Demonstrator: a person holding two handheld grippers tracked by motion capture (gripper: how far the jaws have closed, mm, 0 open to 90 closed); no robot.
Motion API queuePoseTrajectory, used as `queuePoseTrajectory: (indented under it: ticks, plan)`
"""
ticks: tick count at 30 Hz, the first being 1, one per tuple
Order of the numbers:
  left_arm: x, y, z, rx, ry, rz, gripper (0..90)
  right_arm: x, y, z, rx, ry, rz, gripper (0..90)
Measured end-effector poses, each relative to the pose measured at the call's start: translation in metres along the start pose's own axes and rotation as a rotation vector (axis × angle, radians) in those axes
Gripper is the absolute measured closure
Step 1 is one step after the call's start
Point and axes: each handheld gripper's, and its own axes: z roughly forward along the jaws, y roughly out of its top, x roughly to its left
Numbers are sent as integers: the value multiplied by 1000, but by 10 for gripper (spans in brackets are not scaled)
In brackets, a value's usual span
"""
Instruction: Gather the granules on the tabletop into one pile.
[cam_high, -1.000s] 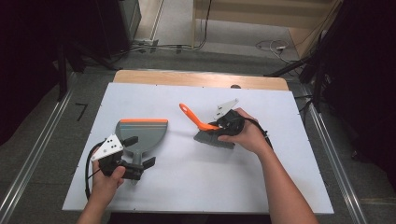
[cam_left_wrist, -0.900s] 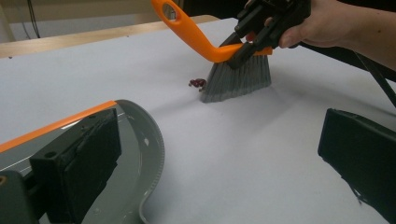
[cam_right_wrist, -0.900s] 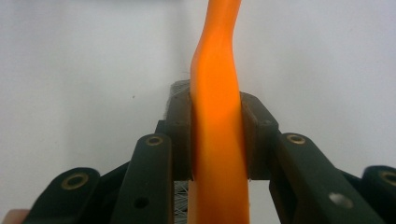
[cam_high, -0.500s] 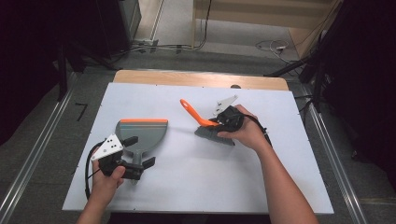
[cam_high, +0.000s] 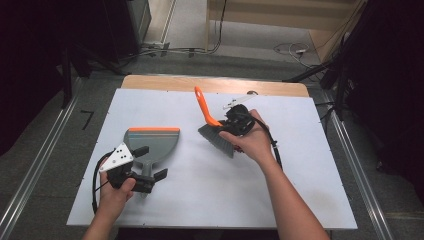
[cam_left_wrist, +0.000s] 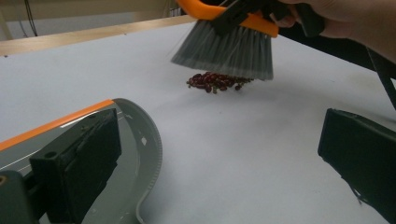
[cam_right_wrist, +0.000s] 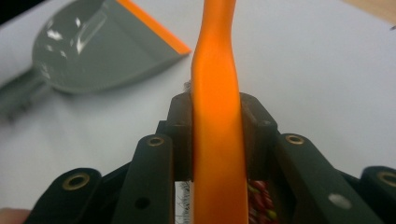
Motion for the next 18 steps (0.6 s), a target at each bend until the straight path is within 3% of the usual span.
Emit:
queuePoseTrajectory:
  ticks: [7, 8, 10, 15, 18]
  plan:
    - [0, -1, 0, 5, -4, 4, 0, 1, -1, 47, 57, -82, 187, 683]
    - [0, -1, 0, 3, -5, 4, 0, 0, -3, 48, 53, -115, 198, 681]
    - [1, -1, 0, 3, -6, 3, 0, -6, -5, 47, 47, -125, 243, 679]
    - [1, -1, 0, 3, -8, 3, 0, -13, -14, 36, 51, -191, 274, 678]
    - [0, -1, 1, 6, -8, 4, 0, -19, -22, 29, 44, -206, 303, 677]
